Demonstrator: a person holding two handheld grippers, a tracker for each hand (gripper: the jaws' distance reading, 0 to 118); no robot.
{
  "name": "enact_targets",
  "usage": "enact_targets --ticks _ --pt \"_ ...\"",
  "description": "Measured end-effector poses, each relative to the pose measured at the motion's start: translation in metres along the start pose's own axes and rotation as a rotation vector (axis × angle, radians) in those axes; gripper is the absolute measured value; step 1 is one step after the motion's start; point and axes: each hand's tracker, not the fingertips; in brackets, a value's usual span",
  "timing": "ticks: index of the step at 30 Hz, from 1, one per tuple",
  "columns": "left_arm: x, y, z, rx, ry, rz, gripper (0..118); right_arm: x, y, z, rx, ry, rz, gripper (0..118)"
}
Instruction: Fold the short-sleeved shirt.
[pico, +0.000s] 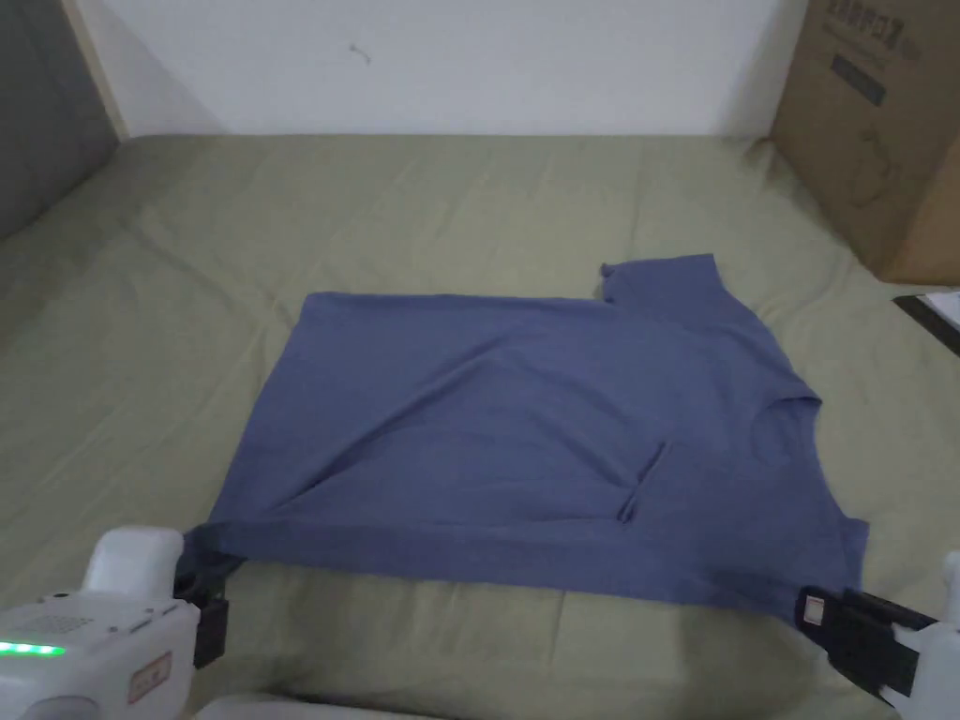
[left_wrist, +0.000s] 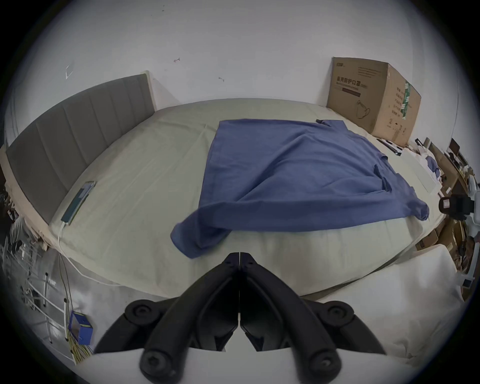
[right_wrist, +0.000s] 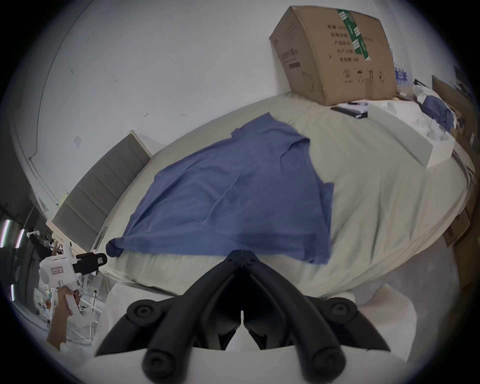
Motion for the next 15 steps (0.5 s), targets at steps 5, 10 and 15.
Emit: enact_targets --ticks 5,10,15 --pt "-0.016 0.003 -0.003 0.022 0.039 0.018 23 -0.005 -0.01 -0.005 -0.042 -0.008 0.038 0" --pt "-0.048 0.022 -0.019 0.056 0.09 0.104 86 0.003 -0.009 -0.004 -0.056 -0.008 0.017 0" --pt "-0.061 0.033 -0.043 0.029 0.062 0.158 81 0.014 -0.008 -0.002 -0.063 -0.03 -0.007 0"
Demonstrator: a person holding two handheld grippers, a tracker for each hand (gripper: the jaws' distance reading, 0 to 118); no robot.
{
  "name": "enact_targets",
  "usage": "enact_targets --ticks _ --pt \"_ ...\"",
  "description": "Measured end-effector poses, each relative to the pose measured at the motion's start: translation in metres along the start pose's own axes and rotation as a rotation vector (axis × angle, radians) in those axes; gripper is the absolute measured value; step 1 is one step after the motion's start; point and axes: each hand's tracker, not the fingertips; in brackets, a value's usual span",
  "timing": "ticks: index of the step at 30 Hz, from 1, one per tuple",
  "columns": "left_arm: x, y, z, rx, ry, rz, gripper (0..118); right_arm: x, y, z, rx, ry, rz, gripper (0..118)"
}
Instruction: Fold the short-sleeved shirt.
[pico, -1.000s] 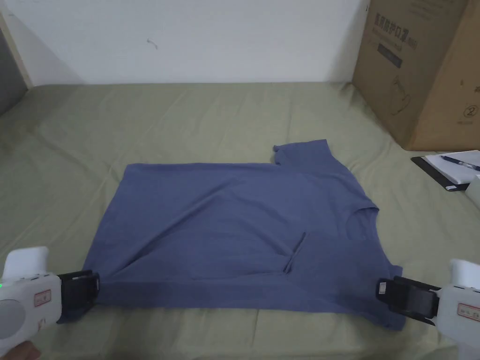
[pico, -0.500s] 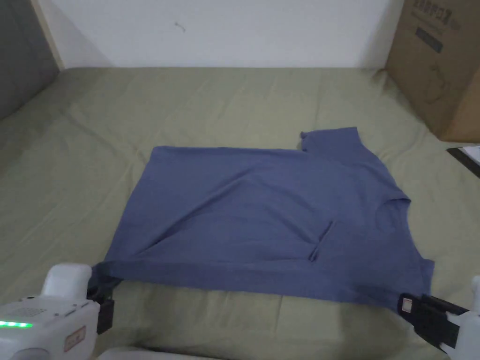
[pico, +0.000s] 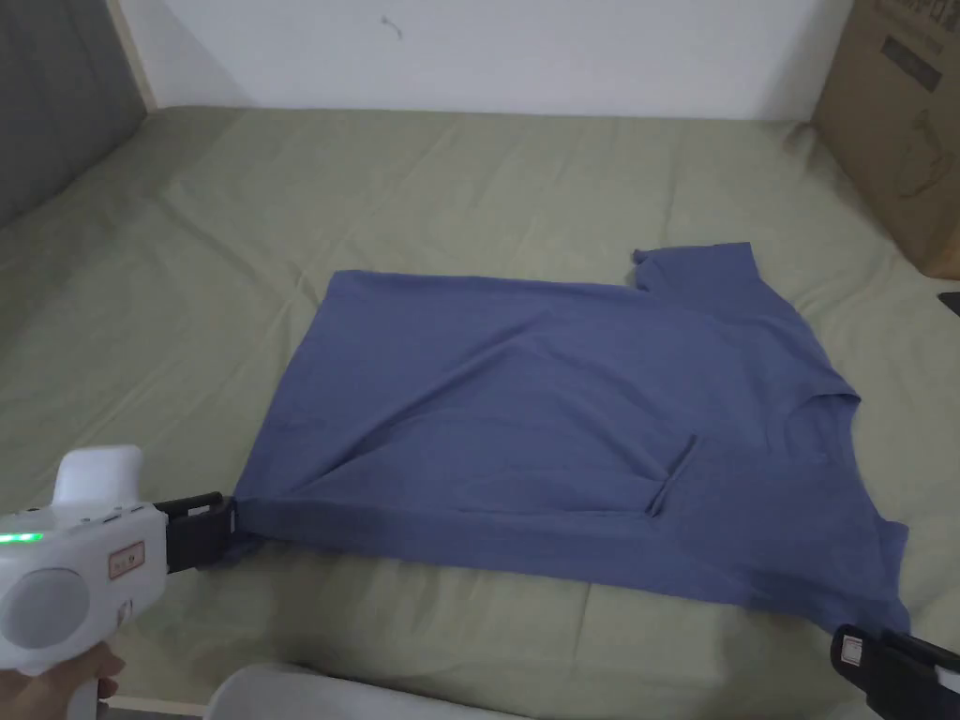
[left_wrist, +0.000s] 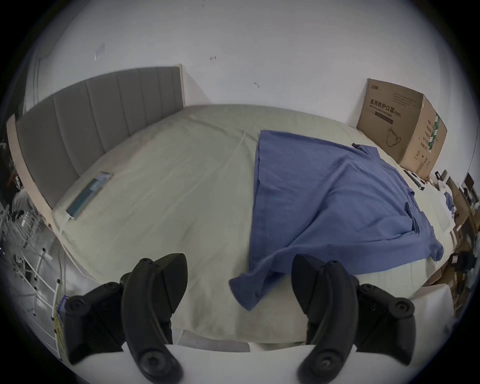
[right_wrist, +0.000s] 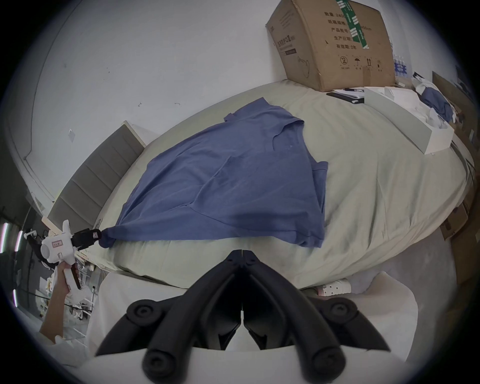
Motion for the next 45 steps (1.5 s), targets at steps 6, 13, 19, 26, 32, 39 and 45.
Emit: enact_targets --ticks 6,13,19,26,32,39,45 --pt "0.026 -0.012 -0.015 -0.097 0.006 -0.104 5 0.012 0.001 0.005 0.004 -0.03 -0.035 0" --pt "0.026 -0.003 -0.002 -0.072 -0.03 -0.052 2 0.026 0.006 0.004 -0.018 -0.125 -0.018 33" --pt "0.027 0.002 0.002 -0.069 -0.02 -0.054 2 0.034 0.022 -0.019 -0.018 -0.139 -0.021 105" --pt "0.028 0.001 -0.002 -0.083 -0.01 -0.061 2 0.031 0.03 -0.056 -0.064 -0.16 0.168 43" --pt "0.027 0.004 -0.004 -0.089 -0.002 -0.06 2 0.03 0.027 -0.06 -0.06 -0.179 0.147 6" --pt "0.028 0.021 0.0 -0.066 -0.005 -0.062 2 0.017 0.054 -0.032 0.001 -0.136 0.2 5" --pt "0.034 0.067 -0.024 -0.04 0.009 -0.065 2 0.017 0.114 -0.047 0.068 -0.147 0.165 5"
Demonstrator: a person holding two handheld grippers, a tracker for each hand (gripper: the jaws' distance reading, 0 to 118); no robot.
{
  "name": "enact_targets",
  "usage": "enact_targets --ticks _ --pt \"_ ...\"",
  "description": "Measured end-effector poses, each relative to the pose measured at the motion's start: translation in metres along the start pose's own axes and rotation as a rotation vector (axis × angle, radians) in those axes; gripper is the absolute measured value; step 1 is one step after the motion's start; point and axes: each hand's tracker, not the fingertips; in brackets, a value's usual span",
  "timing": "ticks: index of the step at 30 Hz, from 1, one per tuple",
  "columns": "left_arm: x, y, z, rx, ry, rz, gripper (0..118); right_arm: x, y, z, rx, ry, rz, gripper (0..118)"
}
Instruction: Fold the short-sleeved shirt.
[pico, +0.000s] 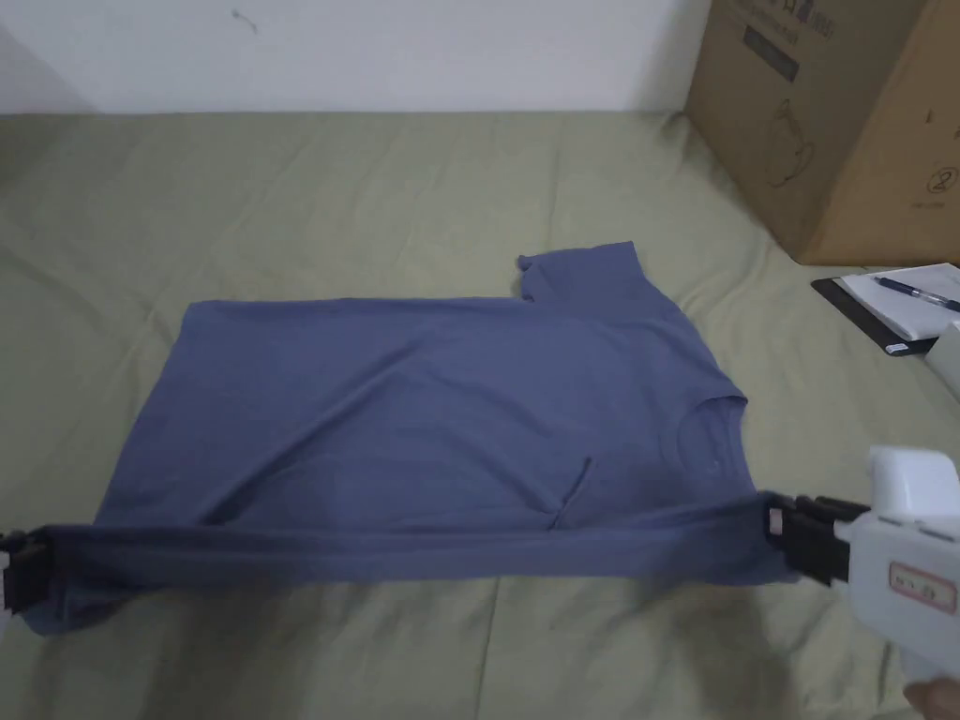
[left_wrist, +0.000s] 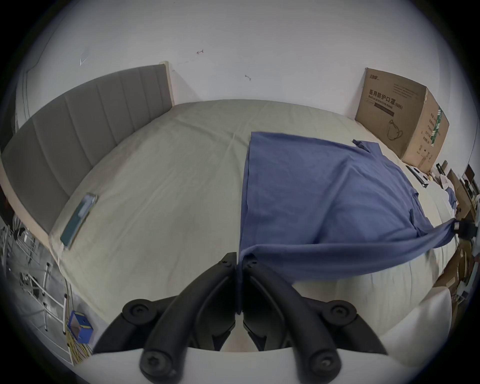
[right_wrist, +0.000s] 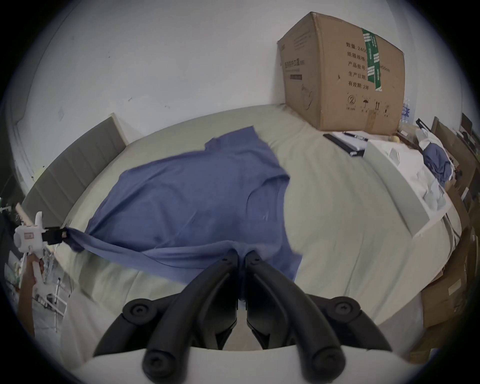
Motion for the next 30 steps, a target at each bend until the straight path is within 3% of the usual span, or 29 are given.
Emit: enact_targets --ticks 6,9,13,15,17,18,19,20,24,25,26,27,28,29,30 --pt "0.009 0.058 -0.056 -0.017 0.005 -0.013 2 0.012 0.052 -0.071 -0.03 -0.063 -0.038 5" --pt "0.018 0.071 -0.096 -0.112 0.031 -0.061 2 0.011 0.06 -0.107 -0.078 -0.082 -0.061 5" --pt "0.027 0.071 -0.124 -0.17 0.039 -0.096 3 0.01 0.058 -0.137 -0.136 -0.115 -0.025 6" --pt "0.025 0.071 -0.125 -0.166 0.026 -0.081 12 0.013 0.056 -0.139 -0.128 -0.092 -0.052 24" --pt "0.018 0.07 -0.117 -0.149 -0.005 -0.027 24 0.014 0.055 -0.137 -0.124 -0.097 -0.049 43" --pt "0.015 0.07 -0.114 -0.161 -0.023 -0.007 55 0.014 0.055 -0.136 -0.136 -0.104 -0.048 78" --pt "0.012 0.069 -0.109 -0.17 -0.039 0.004 98 0.014 0.054 -0.128 -0.136 -0.094 -0.048 101" --pt "0.01 0.067 -0.1 -0.154 -0.047 0.0 113 0.012 0.053 -0.117 -0.1 -0.076 -0.042 99" --pt "0.005 0.051 -0.052 -0.094 -0.09 0.004 112 -0.006 0.045 -0.067 0.001 -0.051 0.006 87" --pt "0.004 0.045 -0.041 -0.092 -0.095 0.005 108 -0.011 0.04 -0.054 0.021 -0.026 0.007 70" --pt "0.005 0.035 -0.027 -0.076 -0.105 0.006 96 -0.016 0.034 -0.042 0.029 -0.003 0.01 54" --pt "0.005 0.024 -0.014 -0.046 -0.12 0.005 73 -0.017 0.025 -0.035 0.036 0.009 0.012 38" --pt "0.005 0.016 -0.008 -0.047 -0.12 0.002 37 -0.021 0.018 -0.028 0.037 0.015 0.016 22" --pt "0.007 0.005 -0.001 -0.054 -0.115 0.003 12 -0.025 0.01 -0.02 0.032 0.027 0.015 14" --pt "0.008 -0.005 0.002 -0.064 -0.112 -0.009 3 -0.029 0.003 -0.016 0.018 0.039 0.009 8"
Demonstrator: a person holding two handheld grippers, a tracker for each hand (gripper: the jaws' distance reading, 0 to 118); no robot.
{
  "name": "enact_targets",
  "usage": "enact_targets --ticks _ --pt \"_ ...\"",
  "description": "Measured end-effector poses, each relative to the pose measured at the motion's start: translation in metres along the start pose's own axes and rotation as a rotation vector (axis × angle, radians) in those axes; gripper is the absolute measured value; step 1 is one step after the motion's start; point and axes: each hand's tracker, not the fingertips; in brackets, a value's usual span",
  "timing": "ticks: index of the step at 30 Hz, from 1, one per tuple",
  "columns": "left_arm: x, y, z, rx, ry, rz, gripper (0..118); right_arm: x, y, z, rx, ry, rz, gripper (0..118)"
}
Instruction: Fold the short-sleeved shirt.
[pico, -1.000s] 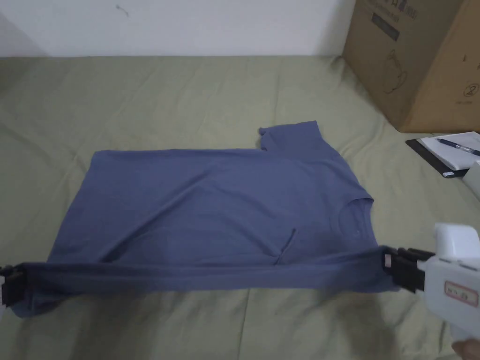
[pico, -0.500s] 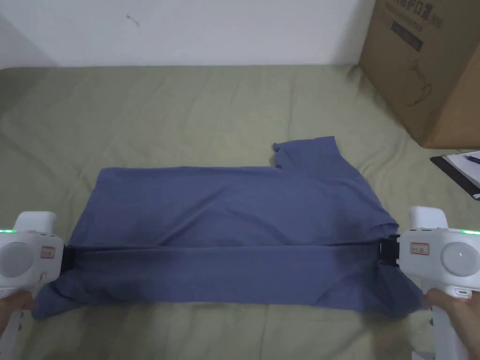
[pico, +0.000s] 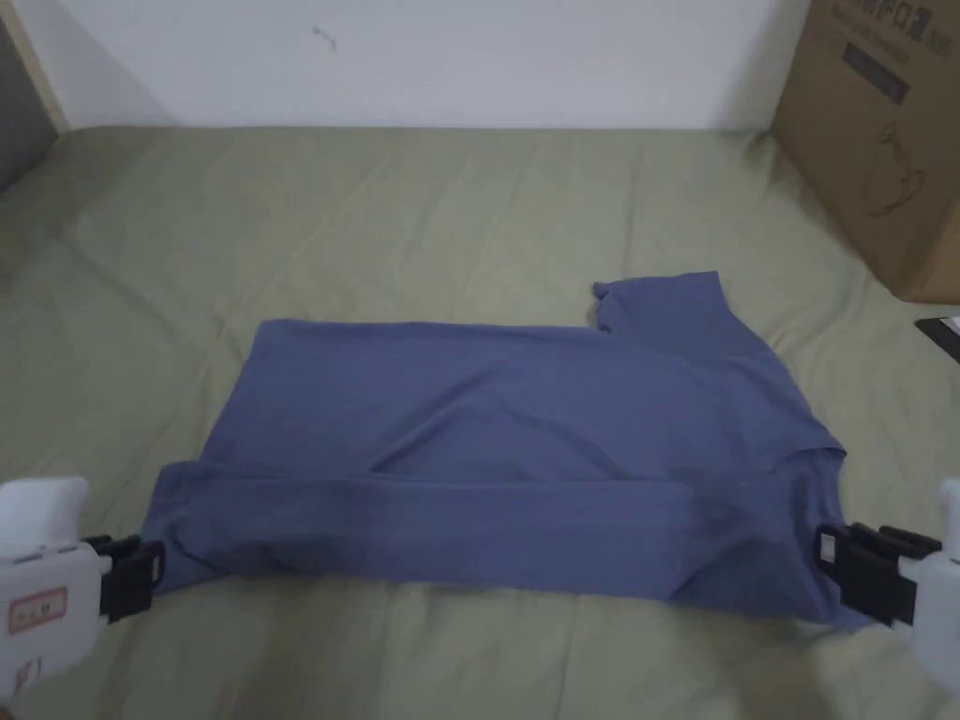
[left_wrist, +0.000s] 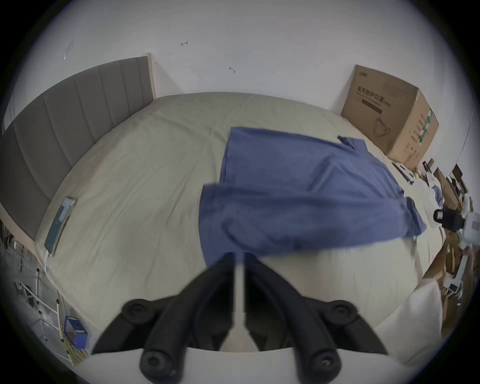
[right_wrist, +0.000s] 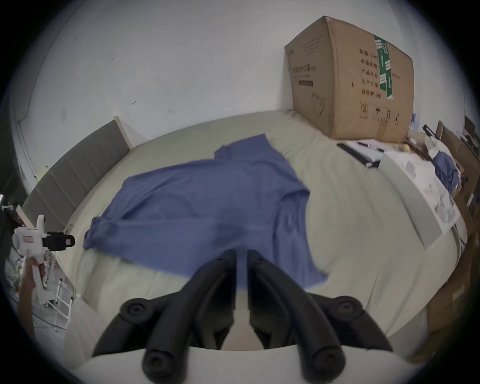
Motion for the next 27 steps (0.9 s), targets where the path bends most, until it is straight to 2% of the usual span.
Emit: enact_targets --ticks 1,3,7,8,9,11,12,14,18,19,21,22,23,24,25,26,27 --pt "0.002 -0.009 0.002 0.001 0.015 -0.012 2 -0.005 -0.005 0.002 -0.046 0.009 -0.011 0" --pt "0.001 -0.021 0.0 -0.037 0.033 -0.04 0 -0.009 -0.019 0.005 -0.064 0.03 -0.031 0" --pt "-0.013 -0.025 -0.01 -0.037 0.004 0.06 0 -0.015 -0.036 0.007 -0.087 0.039 -0.032 0" --pt "-0.016 -0.022 -0.013 -0.022 0.01 0.067 5 -0.014 -0.037 0.007 -0.097 0.033 -0.032 0" --pt "-0.019 -0.017 -0.017 -0.014 0.014 0.067 17 -0.013 -0.038 0.007 -0.101 0.031 -0.033 0" --pt "-0.027 -0.002 -0.028 -0.007 0.044 0.086 59 -0.011 -0.039 0.007 -0.109 0.027 -0.037 0" --pt "-0.03 0.004 -0.033 -0.018 0.044 0.099 71 -0.01 -0.04 0.008 -0.111 0.027 -0.038 0" --pt "-0.032 0.013 -0.048 -0.045 0.027 0.125 73 -0.009 -0.04 0.008 -0.115 0.02 -0.037 0" --pt "-0.021 0.014 -0.078 -0.136 0.081 0.055 73 -0.004 -0.042 0.004 -0.127 0.008 -0.06 0" --pt "-0.016 0.01 -0.085 -0.173 0.101 0.027 59 -0.002 -0.043 0.003 -0.13 0.007 -0.068 0" --pt "-0.004 0.008 -0.08 -0.102 0.177 -0.046 36 0.0 -0.044 0.003 -0.137 0.002 -0.079 0" --pt "0.001 0.01 -0.077 -0.109 0.162 -0.048 16 0.002 -0.045 0.003 -0.139 -0.001 -0.078 0" --pt "0.003 0.012 -0.077 -0.115 0.165 -0.031 7 0.004 -0.045 0.002 -0.141 -0.005 -0.078 0" --pt "0.002 0.015 -0.079 -0.119 0.159 -0.022 4 0.007 -0.044 0.0 -0.144 -0.011 -0.077 0" --pt "0.0 0.016 -0.08 -0.129 0.141 -0.004 3 0.012 -0.042 -0.002 -0.15 -0.021 -0.078 8" --pt "-0.001 0.016 -0.079 -0.134 0.145 -0.008 3 0.016 -0.04 -0.004 -0.151 -0.031 -0.081 26" --pt "-0.002 0.016 -0.077 -0.134 0.14 -0.005 3 0.021 -0.038 -0.006 -0.149 -0.039 -0.084 50"
